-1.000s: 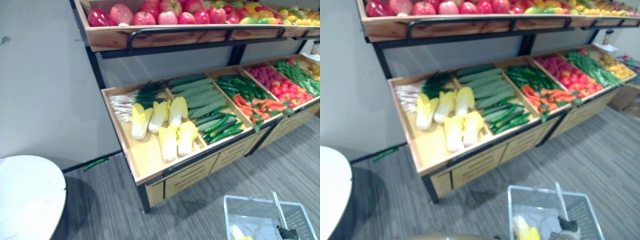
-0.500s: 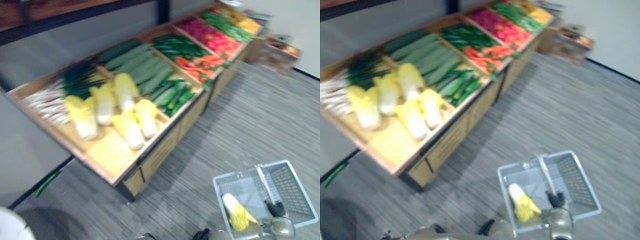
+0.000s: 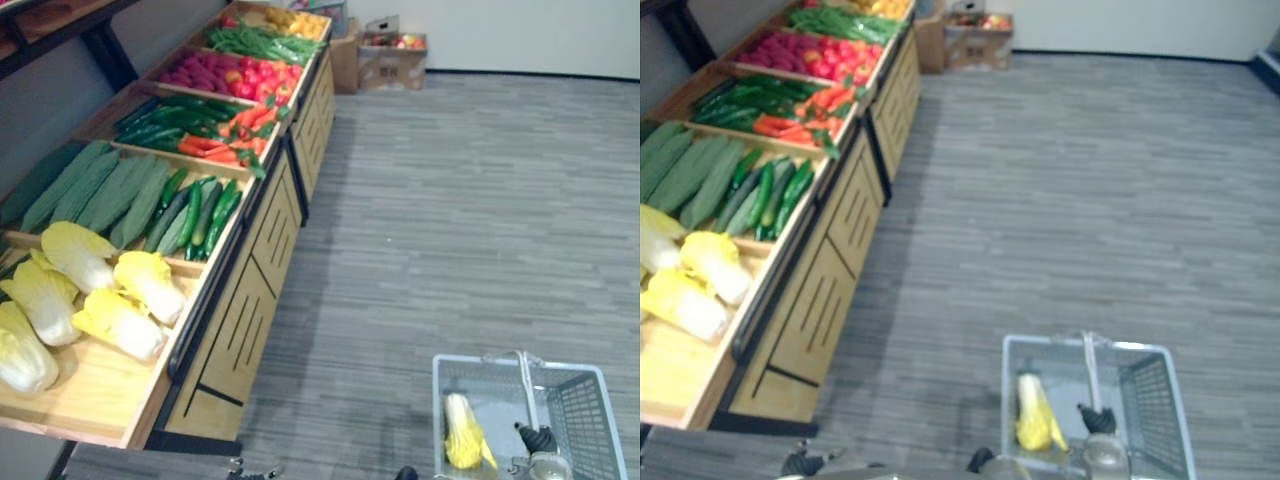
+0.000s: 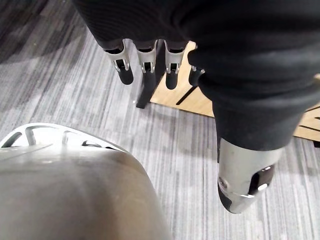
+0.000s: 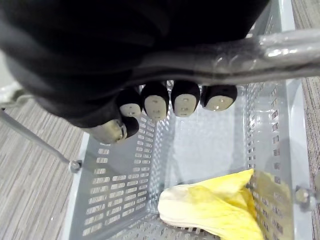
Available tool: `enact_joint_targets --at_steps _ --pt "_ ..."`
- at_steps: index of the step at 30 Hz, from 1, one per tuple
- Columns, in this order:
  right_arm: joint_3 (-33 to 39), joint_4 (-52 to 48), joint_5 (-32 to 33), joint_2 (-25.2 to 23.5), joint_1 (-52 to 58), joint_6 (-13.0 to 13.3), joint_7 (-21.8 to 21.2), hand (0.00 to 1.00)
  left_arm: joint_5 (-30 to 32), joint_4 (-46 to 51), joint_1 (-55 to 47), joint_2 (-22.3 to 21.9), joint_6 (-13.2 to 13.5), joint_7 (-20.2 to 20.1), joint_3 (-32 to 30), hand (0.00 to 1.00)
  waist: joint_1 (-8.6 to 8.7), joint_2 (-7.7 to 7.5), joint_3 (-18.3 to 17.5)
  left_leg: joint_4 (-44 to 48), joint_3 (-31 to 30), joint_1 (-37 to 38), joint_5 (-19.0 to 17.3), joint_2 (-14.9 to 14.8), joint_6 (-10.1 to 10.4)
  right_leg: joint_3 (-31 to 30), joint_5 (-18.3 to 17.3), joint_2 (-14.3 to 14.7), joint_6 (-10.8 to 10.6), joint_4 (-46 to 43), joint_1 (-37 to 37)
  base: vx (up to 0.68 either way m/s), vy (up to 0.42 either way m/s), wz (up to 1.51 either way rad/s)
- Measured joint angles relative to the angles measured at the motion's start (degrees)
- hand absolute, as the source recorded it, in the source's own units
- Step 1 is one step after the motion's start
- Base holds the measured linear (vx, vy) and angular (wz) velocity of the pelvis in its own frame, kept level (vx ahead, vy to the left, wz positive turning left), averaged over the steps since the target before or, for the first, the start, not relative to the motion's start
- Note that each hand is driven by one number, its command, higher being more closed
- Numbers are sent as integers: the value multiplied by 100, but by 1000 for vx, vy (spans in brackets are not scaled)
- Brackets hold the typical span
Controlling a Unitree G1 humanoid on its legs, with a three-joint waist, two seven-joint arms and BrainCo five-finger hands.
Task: Pick vegetable in the basket
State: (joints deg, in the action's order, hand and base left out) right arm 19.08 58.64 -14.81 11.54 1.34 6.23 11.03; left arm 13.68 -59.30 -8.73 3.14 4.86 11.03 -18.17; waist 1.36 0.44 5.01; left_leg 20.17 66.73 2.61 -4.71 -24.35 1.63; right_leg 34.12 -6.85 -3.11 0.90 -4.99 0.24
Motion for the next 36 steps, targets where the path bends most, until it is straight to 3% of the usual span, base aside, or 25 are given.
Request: enact_joint_targets --at_steps 2,3,4,5,6,7,10,12,14,17,23,26,27,28,30,31,33,34,36 --pt "-234 -19 -53 0 -6 0 -17 100 3 6 -63 3 4 9 -4 0 -35 9 29 437 -511 38 39 -177 5 -286 26 54 38 55 100 -71 0 -65" --pt "-429 -18 -91 12 -17 1 -18 100 4 8 -170 1 12 18 -5 0 -136 -68 82 744 -1462 -116 86 -144 -6 -599 70 50 58 122 192 -66 11 -126" --pt "-535 -17 -109 48 -53 9 -20 100 -4 26 -286 -67 47 20 16 0 -240 -49 98 717 -2740 -271 -154 280 241 -965 102 -40 24 129 203 -59 33 -140" --pt "-555 -17 -109 71 -72 26 -22 100 -3 55 -317 -124 96 39 12 0 -289 -39 117 599 -3322 -306 -220 529 293 -1146 127 -88 -7 133 196 -65 102 -143" --pt "-603 -19 -105 92 -96 36 -29 100 -1 72 -386 -140 140 73 9 0 -325 2 129 345 -4225 -372 -284 965 353 -1389 185 -136 -104 214 205 -64 139 -117" --pt "-602 -21 -94 83 -97 45 -37 100 -1 67 -441 -157 151 110 25 0 -312 46 154 22 -4767 -413 -292 1220 370 -1549 217 -141 -155 264 195 -59 146 -97" --pt "-466 -208 -26 104 8 68 -37 100 11 64 -465 -219 163 119 40 0 -296 206 212 -811 -5473 -506 -53 1375 448 -1665 303 -52 -295 338 156 13 192 -40" --pt "-379 -259 -22 87 31 84 -43 100 20 66 -454 -215 165 122 38 0 -303 245 189 -1153 -5614 -527 -42 1469 472 -1719 392 -79 -430 422 77 82 264 -7" --pt "-373 -274 -20 44 32 184 -68 100 58 106 -420 -100 195 132 112 0 -301 85 271 -1387 -5577 -544 26 1751 353 -1663 570 -324 -685 613 102 112 213 16" --pt "-364 -272 -24 73 38 195 -35 100 60 109 -406 -54 203 132 279 0 -309 56 270 -1544 -5611 -491 34 2066 274 -1601 669 -598 -768 660 124 132 180 20" --pt "-382 -272 -50 34 -128 201 -162 100 66 103 -395 -23 207 154 384 0 -374 36 274 -1628 -5423 -330 -112 2260 98 -1773 638 -789 -847 605 126 121 87 -13" --pt "-226 -268 -31 -36 -127 199 -160 100 80 90 -394 2 207 161 555 0 -371 39 293 -1540 -5341 -203 -342 2275 -23 -1892 256 -956 -953 -393 -226 97 92 -13" --pt "-122 -280 23 -119 -136 206 -148 100 112 64 -395 0 207 160 669 0 -365 100 319 -1416 -5333 -119 -479 2239 -86 -1966 189 -1059 -987 -1311 -559 36 128 -8" --pt "-32 -386 174 -217 -132 207 -131 100 114 62 -416 22 213 158 730 0 -310 106 333 -1247 -5333 -84 -652 2245 -146 -2071 199 -1213 -963 -2468 -1006 17 133 -1" --pt "59 -545 247 -339 -127 278 -28 100 108 67 -455 142 205 158 765 0 -294 -36 397 -1027 -5352 135 -915 2366 -268 -2364 468 -1483 -703 -3743 -1430 61 114 11" --pt "57 -612 244 -345 -106 331 -1 100 108 83 -478 218 199 162 762 0 -284 -14 432 -963 -5414 281 -999 2367 -323 -2568 606 -1507 -743 -4250 -1633 120 92 17" --pt "28 -611 241 -350 -117 385 1 100 109 127 -447 249 198 173 747 0 -265 -46 431 -992 -5539 383 -1023 2326 -363 -2565 286 -1467 -726 -4358 -1712 169 31 45" --pt "3 -609 240 -364 -165 391 -6 100 103 146 -341 323 198 181 701 0 -259 -69 488 -1023 -5688 451 -1020 2287 -356 -2370 131 -1426 -619 -3985 -1721 251 -34 56" --pt "0 -597 235 -377 -257 370 -17 100 99 179 -281 319 189 201 666 0 -298 -77 537 -1062 -5748 469 -1017 2195 -330 -2152 140 -1357 -632 -3177 -1727 237 -73 32"
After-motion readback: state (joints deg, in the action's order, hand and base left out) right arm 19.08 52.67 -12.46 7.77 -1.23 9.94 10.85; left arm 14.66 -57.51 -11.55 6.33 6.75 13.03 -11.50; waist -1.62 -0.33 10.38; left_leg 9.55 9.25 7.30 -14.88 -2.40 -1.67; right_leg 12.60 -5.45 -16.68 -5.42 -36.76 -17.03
